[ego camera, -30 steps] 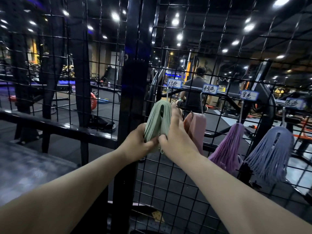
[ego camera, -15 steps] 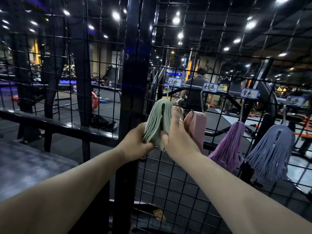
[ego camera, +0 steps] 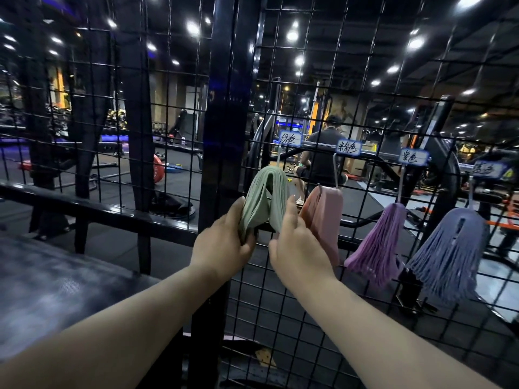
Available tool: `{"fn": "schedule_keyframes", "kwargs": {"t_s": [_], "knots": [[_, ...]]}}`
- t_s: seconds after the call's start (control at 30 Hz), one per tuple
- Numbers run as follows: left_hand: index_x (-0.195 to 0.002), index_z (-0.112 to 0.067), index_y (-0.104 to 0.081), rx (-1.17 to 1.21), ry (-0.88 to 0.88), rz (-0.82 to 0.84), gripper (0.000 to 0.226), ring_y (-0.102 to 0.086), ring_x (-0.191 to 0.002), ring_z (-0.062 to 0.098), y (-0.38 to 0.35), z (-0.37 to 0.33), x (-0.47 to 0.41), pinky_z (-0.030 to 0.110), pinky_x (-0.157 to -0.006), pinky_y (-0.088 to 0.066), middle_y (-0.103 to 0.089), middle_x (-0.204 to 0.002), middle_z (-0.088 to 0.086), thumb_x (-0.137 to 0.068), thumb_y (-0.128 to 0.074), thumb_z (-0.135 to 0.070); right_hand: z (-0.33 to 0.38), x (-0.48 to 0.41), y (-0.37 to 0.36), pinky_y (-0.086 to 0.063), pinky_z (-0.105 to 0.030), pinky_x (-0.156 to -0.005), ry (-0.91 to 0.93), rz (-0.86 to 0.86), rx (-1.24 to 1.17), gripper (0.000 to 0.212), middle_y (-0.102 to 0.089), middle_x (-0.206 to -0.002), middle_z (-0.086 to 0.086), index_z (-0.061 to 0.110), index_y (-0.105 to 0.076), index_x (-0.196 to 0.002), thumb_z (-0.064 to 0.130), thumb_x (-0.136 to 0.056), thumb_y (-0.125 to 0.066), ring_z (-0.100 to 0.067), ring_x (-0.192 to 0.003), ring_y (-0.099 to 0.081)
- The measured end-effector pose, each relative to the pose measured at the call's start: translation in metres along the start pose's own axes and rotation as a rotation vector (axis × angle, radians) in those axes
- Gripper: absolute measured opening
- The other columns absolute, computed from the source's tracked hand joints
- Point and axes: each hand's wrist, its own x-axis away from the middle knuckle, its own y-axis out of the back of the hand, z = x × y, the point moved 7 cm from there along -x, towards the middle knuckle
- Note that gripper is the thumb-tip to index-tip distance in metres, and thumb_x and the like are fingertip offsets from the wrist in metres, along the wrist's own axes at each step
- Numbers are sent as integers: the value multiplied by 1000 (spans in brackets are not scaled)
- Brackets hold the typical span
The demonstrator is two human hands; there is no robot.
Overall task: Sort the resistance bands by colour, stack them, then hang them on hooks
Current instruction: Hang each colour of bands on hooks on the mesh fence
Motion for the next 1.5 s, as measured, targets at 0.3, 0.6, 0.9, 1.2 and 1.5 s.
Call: {"fn": "schedule_keyframes", "kwargs": {"t_s": [0.3,0.6,0.9,1.2,1.5], "knots": [[-155,-25,-13,-176,-44,-25,85,-38,-129,23,-1,-10,-6,39,-106,-29,-40,-144,-1,-83,-42,-57,28,0,-3,-52,-47,-91,187,5,206,61,-6,-155,-39,-14,-28,-145,17,-96,-50,-49,-124,-46],[-157,-16,-1,-24,33,179,95,-35,-138,23,8,-15,-18,39,-114,-26,-36,-152,5,-82,-29,-68,15,-14,24,-47,-41,-95,-92,-26,-277,67,-45,-138,-25,16,-3,-144,27,-96,-49,-37,-116,-56],[-155,-18,-10,76,39,196,81,-43,-131,31,17,-37,-49,45,-105,-40,-32,-151,8,-89,-53,-38,5,-36,26,-41,-34,-78,-268,127,-406,39,-55,-119,-15,6,-34,-127,29,-96,-43,-25,-93,-55],[-116,-19,-27,491,167,290,50,-64,-97,26,13,-44,-68,45,-78,-58,-57,-113,13,-80,-61,-12,-1,-41,24,-38,-27,-62,-321,145,-632,62,-51,-106,-5,17,-10,-152,27,-98,-39,-11,-77,-47],[-122,-17,-42,635,204,262,26,-56,-85,5,3,-41,-71,19,-68,-46,-58,-99,-5,-97,-45,-11,0,-48,4,-40,-61,-103,-176,-13,-380,85,-40,-140,-31,18,-12,-148,58,-72,-15,-46,-125,-46]]}}
